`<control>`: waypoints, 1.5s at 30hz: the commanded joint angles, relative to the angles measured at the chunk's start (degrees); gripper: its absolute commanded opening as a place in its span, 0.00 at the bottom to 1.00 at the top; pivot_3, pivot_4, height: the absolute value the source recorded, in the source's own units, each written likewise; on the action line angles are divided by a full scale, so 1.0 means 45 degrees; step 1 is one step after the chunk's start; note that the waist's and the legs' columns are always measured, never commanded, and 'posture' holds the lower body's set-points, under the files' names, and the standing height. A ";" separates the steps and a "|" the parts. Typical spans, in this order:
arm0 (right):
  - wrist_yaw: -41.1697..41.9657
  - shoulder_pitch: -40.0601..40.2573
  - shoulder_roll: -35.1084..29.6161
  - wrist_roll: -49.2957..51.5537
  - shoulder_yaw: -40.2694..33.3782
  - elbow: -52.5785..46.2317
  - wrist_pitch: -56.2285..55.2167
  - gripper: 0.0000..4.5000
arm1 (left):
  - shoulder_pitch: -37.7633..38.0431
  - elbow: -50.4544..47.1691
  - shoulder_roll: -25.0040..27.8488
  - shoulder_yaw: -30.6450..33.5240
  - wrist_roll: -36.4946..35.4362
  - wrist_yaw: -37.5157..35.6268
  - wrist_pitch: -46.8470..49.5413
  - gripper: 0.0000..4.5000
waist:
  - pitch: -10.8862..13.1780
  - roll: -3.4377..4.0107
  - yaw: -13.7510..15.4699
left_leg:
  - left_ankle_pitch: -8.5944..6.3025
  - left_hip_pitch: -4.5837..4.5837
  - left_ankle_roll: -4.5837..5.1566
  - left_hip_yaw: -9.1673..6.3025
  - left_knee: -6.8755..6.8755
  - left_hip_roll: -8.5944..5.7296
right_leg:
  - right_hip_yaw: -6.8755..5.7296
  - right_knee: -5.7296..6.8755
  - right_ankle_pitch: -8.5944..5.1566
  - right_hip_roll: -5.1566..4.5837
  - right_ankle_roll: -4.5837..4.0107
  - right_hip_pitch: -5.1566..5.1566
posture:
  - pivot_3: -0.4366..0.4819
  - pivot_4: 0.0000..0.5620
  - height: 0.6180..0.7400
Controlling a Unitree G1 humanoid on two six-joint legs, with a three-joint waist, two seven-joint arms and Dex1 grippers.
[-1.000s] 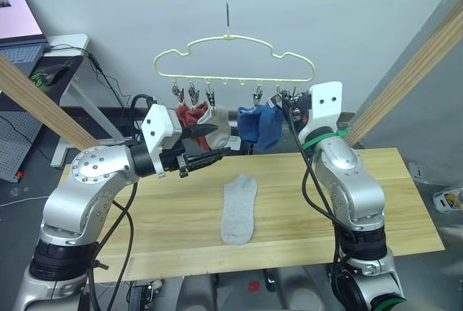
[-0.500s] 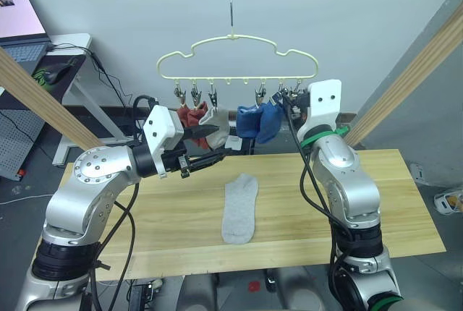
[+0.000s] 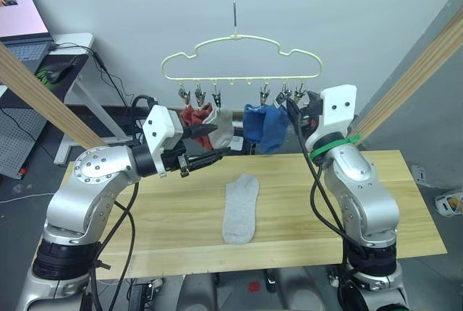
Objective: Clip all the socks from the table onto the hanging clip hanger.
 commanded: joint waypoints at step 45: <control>-0.0208 -0.2092 0.0755 -0.0272 -0.0303 0.3611 -0.2038 0.55 | -0.0248 -0.0191 -0.0193 -0.0064 0.0031 -0.0038 -0.0181 0.65 | -0.0052 -0.0003 0.0001 | 0.0007 0.0028 -0.0010 0.0008 0.0006 -0.0005 | 0.0007 0.0066 0.0002 0.0002 -0.0003 0.0000 | 0.35 0.36 0.99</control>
